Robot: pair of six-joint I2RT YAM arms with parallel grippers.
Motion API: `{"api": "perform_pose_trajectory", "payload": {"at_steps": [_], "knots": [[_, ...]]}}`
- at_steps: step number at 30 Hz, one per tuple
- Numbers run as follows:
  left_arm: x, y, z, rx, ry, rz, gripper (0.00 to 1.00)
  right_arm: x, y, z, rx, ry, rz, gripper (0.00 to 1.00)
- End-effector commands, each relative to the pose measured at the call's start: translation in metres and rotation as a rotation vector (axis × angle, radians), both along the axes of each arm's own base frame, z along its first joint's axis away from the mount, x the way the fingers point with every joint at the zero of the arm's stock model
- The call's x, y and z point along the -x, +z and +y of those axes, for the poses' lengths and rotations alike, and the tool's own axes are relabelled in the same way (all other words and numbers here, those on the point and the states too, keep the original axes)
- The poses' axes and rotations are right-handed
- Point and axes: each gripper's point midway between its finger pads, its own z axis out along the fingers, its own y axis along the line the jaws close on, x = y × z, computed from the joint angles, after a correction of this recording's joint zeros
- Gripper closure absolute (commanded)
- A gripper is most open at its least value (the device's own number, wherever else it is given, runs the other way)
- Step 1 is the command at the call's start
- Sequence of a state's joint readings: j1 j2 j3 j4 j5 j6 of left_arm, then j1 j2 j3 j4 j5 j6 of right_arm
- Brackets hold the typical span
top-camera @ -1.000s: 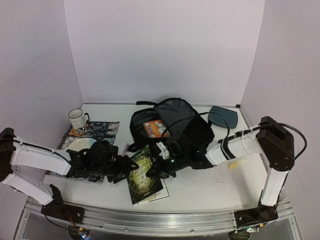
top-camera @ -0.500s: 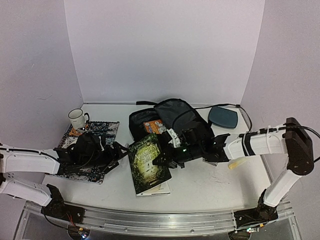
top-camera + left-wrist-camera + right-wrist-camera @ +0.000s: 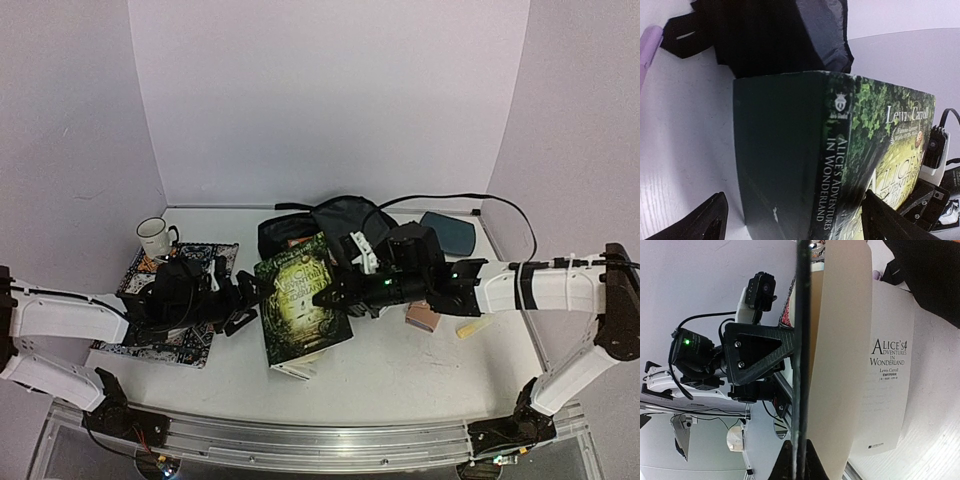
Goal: Pack the student bag
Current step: Pass from the right arm to the left
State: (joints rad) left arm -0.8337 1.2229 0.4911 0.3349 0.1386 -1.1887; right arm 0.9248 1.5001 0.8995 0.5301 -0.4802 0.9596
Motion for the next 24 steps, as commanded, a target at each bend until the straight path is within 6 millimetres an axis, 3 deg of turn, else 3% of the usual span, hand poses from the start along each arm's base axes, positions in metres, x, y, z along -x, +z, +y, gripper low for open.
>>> {"api": "perform_pose_trajectory", "payload": {"at_steps": [1, 9, 13, 19, 24], "knots": [[-0.006, 0.054, -0.023, 0.201, -0.060, -0.096, 0.10, 0.013, 0.083, -0.013, -0.237, 0.028, -0.188, 1.00], [0.003, 0.090, -0.026, 0.329, -0.105, -0.173, 0.26, 0.009, 0.075, -0.011, -0.235, 0.019, -0.177, 1.00], [0.006, 0.105, -0.018, 0.356, -0.095, -0.220, 0.40, 0.003, 0.064, -0.012, -0.216, -0.003, -0.155, 0.99], [0.008, 0.113, -0.012, 0.373, -0.080, -0.247, 0.69, -0.008, 0.045, -0.011, -0.167, -0.039, -0.132, 0.84], [0.008, 0.115, -0.007, 0.371, -0.062, -0.267, 0.83, -0.018, 0.030, -0.008, -0.093, -0.075, -0.127, 0.66]]}}
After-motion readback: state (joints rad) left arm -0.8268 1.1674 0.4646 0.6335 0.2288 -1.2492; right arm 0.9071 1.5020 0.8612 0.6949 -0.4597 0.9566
